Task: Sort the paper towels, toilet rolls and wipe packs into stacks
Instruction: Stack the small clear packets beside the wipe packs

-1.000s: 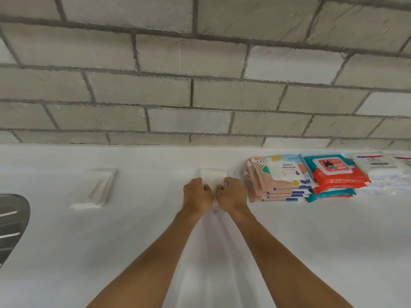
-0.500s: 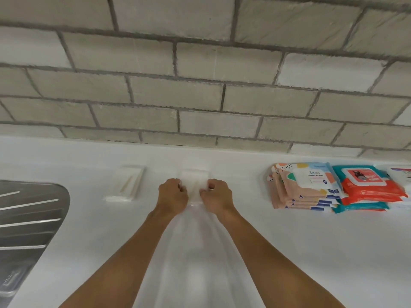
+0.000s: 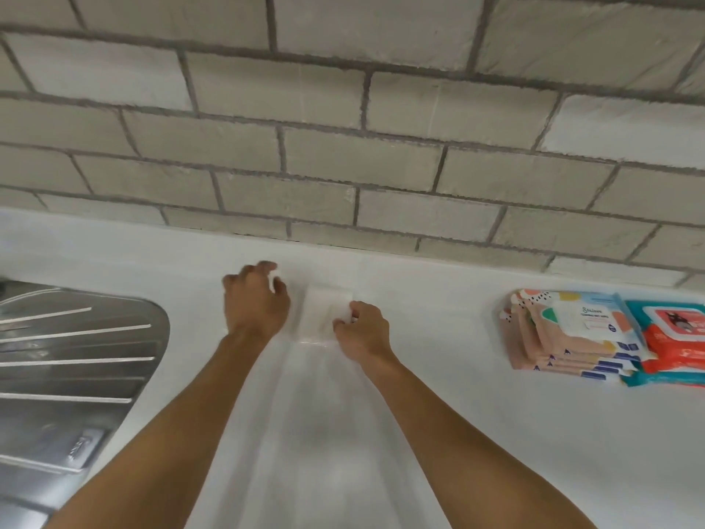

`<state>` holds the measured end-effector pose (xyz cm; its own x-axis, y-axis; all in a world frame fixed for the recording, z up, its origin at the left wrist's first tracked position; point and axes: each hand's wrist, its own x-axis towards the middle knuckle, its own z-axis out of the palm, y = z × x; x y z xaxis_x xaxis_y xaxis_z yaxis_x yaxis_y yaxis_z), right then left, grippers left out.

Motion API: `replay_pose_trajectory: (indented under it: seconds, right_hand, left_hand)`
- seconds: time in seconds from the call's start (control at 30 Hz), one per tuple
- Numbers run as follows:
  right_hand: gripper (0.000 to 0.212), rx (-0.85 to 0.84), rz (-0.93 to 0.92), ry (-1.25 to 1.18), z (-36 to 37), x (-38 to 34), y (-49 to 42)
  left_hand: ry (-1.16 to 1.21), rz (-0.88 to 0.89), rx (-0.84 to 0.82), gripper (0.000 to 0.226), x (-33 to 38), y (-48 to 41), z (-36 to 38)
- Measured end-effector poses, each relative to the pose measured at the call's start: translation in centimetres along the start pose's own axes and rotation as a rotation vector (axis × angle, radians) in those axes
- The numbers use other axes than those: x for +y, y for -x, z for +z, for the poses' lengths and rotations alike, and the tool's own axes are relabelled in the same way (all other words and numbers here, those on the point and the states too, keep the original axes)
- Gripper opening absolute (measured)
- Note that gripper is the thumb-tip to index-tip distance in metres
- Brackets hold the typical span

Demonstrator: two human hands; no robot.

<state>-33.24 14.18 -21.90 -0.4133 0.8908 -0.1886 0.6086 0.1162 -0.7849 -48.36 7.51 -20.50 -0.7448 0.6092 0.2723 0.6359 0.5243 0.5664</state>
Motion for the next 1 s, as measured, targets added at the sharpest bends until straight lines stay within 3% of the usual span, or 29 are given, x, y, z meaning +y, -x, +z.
replay_pose_trajectory:
  seconds: [0.13,0.2,0.33,0.43,0.6,0.77,1.0]
  right_hand:
    - [0.020,0.014,0.001,0.008,0.5,-0.3,0.0]
    - [0.029,0.008,0.005,0.007,0.8,-0.4,-0.1]
    - [0.052,-0.034,0.026,-0.047,1.6,-1.2,0.0]
    - [0.052,-0.040,0.021,-0.027,1.8,-1.9,0.2]
    - [0.052,-0.039,0.013,-0.041,2.3,-2.7,0.7]
    - [0.052,-0.033,-0.004,-0.034,2.9,-3.1,1.0]
    - [0.052,-0.024,-0.013,-0.075,3.0,-3.4,1.5]
  left_hand:
    - [-0.058,-0.278,-0.161,0.047,-2.9,-1.4,-1.7]
    - [-0.061,-0.327,-0.247,0.046,-3.9,-1.4,-1.7]
    - [-0.008,-0.329,-0.257,0.038,-4.8,-1.0,-1.4]
    - [0.047,-0.322,-0.268,0.026,-4.8,-0.9,-1.1]
    - [0.077,-0.318,-0.261,0.035,-4.7,-0.8,-1.1]
    - [0.075,-0.325,-0.304,0.028,-4.6,-0.7,-1.3]
    - [0.102,-0.372,-0.296,0.044,-3.9,-0.3,-1.8]
